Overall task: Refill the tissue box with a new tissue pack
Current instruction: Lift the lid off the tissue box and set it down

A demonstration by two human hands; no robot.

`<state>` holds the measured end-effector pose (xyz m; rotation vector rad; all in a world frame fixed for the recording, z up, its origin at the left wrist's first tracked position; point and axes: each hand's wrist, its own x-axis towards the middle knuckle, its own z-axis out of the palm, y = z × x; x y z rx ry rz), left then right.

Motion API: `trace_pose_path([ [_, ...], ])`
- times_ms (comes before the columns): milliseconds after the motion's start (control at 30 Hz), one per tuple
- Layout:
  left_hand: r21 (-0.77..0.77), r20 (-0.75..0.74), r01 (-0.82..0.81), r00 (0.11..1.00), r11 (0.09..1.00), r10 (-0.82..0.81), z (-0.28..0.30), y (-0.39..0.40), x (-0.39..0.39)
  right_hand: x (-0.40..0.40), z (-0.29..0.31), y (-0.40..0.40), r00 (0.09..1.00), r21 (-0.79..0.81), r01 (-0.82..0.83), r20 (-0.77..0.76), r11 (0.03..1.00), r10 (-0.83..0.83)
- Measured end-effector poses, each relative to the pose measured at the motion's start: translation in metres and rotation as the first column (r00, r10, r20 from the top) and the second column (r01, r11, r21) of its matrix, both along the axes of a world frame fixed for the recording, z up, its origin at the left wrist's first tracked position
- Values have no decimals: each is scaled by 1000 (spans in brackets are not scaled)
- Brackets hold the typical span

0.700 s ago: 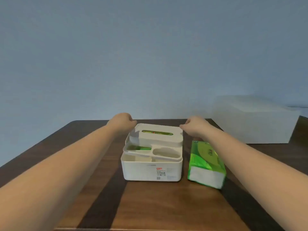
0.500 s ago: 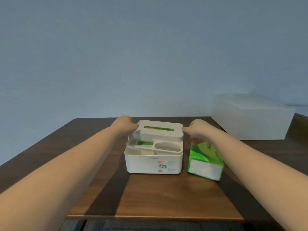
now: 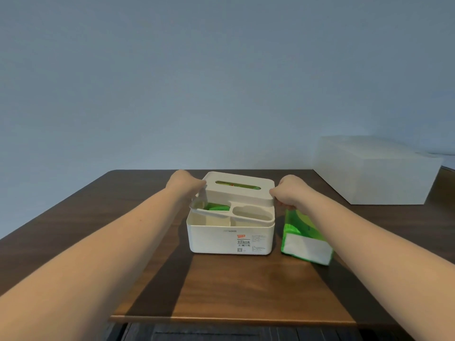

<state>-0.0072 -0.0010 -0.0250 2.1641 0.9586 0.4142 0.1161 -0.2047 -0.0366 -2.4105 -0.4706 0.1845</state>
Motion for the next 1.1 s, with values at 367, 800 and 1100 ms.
trace_pose_path([
  [367,-103,233,-104,964,989,126,28,23,-9,-7,40,17,988,25,7,155,1000,-10],
  [800,-227,230,-323,899,919,372,16,102,-93,-61,60,130,942,-117,-238,216,964,258],
  [1100,-182,54,-432,893,883,447,-23,144,-128,-88,32,196,907,-297,-311,193,903,375],
])
